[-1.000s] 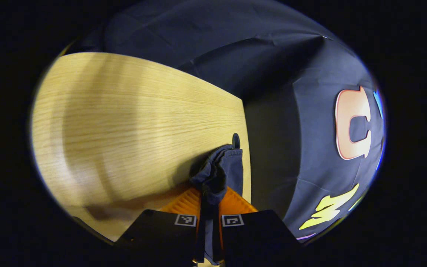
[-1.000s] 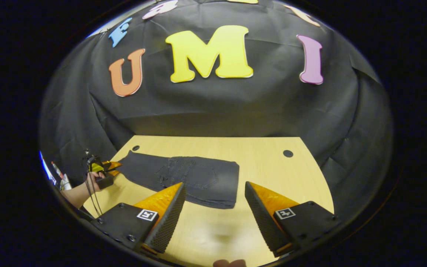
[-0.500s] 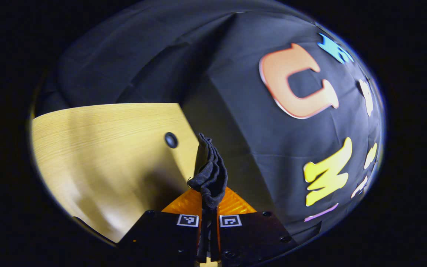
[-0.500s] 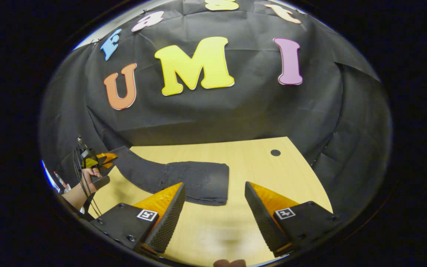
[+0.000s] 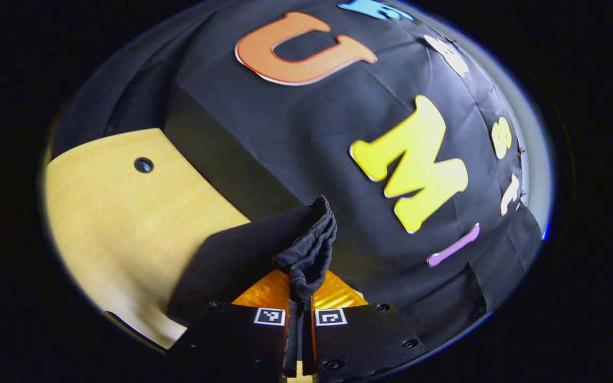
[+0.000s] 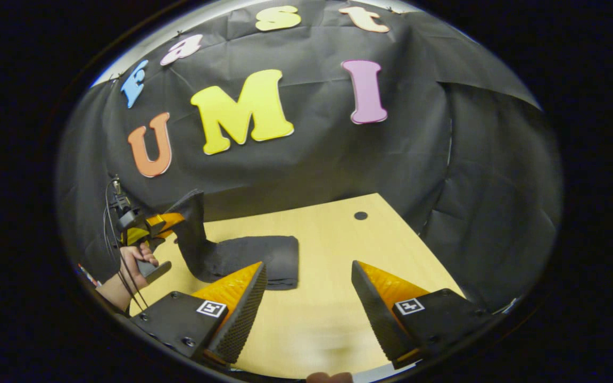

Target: Grasp the waist and the cuffs of the jeans and fold them to make the two legs overlap; first hold the waist and fold one-third of the jeans toward the cuffs, then hold the cuffs and fold the remaining one-third in the same direction to finish folding.

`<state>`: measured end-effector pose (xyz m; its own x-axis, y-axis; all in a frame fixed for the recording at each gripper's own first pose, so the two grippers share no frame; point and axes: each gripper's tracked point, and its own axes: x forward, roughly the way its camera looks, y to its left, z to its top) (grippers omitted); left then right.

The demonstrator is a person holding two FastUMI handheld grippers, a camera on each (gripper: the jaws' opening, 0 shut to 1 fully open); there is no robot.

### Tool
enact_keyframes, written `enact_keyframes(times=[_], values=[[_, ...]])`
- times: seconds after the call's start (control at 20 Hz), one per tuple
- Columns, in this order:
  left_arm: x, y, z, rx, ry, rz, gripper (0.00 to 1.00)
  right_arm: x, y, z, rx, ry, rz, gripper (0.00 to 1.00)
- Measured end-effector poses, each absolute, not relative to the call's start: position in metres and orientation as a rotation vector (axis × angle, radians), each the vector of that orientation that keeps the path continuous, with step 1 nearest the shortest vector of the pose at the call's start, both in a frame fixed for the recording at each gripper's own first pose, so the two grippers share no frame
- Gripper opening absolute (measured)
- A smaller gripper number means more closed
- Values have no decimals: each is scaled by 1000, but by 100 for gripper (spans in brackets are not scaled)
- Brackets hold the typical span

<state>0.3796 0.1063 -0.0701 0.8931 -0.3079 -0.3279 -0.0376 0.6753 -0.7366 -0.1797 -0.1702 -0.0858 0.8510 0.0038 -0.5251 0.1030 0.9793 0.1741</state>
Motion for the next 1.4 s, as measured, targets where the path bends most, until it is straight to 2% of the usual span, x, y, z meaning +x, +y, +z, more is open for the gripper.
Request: enact_keyframes(times=[0.25,0.3,0.45,0.5,0.6,0.7,0.75,0.9,1.0,1.05,1.1,1.25,1.4], values=[[376,41,-118,-716,561,-217,7,-197,-209,-97,223,573,-150,99],[373,30,-127,-691,581,-235,6,-198,-215,-100,228,579,-164,94],[359,-5,-152,-605,634,-289,7,-201,-226,-107,237,596,-193,94],[354,-17,-158,-579,651,-308,7,-203,-229,-109,236,602,-197,99],[349,-31,-177,-504,675,-301,7,-203,-232,-113,233,614,-202,94],[346,-37,-190,-438,688,-287,7,-201,-236,-117,240,621,-204,94],[346,-39,-197,-413,701,-279,7,-201,-238,-119,242,625,-204,99],[342,-43,-218,-370,734,-266,8,-197,-236,-124,242,638,-193,94],[340,-44,-219,-344,747,-254,16,-195,-236,-127,234,642,-185,94],[340,-47,-217,-328,745,-255,24,-194,-235,-126,237,642,-179,100],[337,-55,-213,-331,750,-282,30,-192,-233,-126,240,641,-174,94],[326,-70,-205,-295,757,-299,100,-186,-227,-122,245,626,-155,100],[313,-62,-189,-326,764,-292,99,-172,-213,-111,237,588,-117,99]])
